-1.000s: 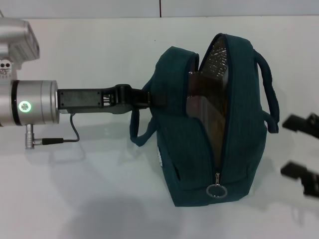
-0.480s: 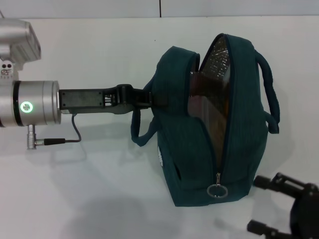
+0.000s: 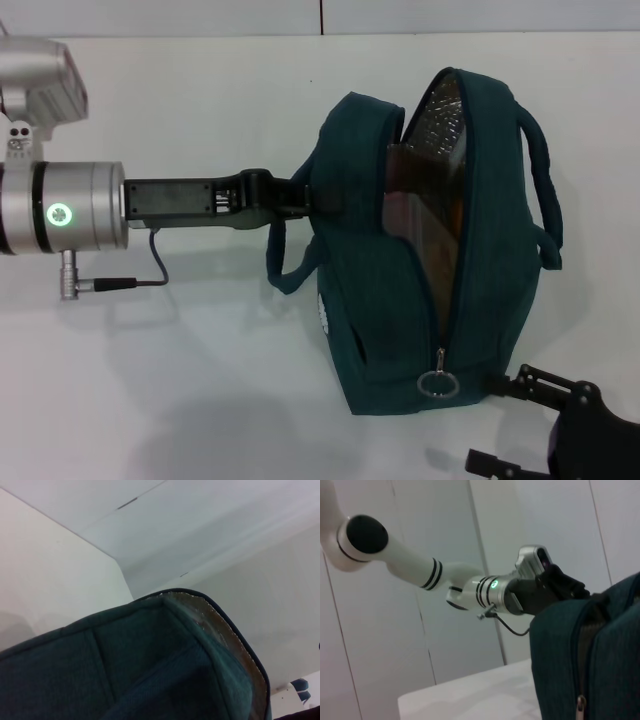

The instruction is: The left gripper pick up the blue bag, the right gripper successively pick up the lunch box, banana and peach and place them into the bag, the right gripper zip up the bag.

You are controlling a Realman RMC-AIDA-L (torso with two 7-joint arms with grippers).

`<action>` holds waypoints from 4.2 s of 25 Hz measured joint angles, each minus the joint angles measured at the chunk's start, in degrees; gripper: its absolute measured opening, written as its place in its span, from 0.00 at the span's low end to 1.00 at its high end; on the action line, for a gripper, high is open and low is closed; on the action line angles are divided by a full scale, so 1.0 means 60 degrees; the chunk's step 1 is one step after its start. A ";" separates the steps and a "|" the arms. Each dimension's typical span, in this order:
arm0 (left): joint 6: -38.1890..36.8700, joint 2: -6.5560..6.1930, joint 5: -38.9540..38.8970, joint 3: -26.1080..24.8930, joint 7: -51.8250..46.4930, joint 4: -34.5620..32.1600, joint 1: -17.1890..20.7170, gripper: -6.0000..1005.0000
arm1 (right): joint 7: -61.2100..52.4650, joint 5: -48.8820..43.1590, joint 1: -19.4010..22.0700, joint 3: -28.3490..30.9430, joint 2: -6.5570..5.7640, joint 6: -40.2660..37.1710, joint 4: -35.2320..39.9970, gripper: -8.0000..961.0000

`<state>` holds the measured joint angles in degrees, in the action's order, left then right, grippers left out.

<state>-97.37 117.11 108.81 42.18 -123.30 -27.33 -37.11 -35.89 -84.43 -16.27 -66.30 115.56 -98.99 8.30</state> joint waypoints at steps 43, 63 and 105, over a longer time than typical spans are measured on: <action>0.0033 0.0016 -0.0036 0.0001 0.0057 -0.0001 -0.0026 0.04 | -0.0924 0.0245 -0.1024 -0.0579 0.0105 0.0311 -0.0117 0.76; -0.0017 0.0038 -0.0062 0.0000 0.0101 -0.0001 0.0020 0.04 | -0.1363 0.0261 -0.1326 -0.0560 0.0105 0.0794 -0.0131 0.24; -0.0043 -0.0041 -0.0413 -0.0101 0.0382 -0.0071 0.0225 0.04 | -0.1406 0.1578 -0.0598 -0.0479 -0.0013 -0.0396 -0.0090 0.02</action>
<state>-97.63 116.87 106.33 41.58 -121.00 -27.75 -35.76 -44.32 -74.96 -19.85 -69.17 115.48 -101.36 7.76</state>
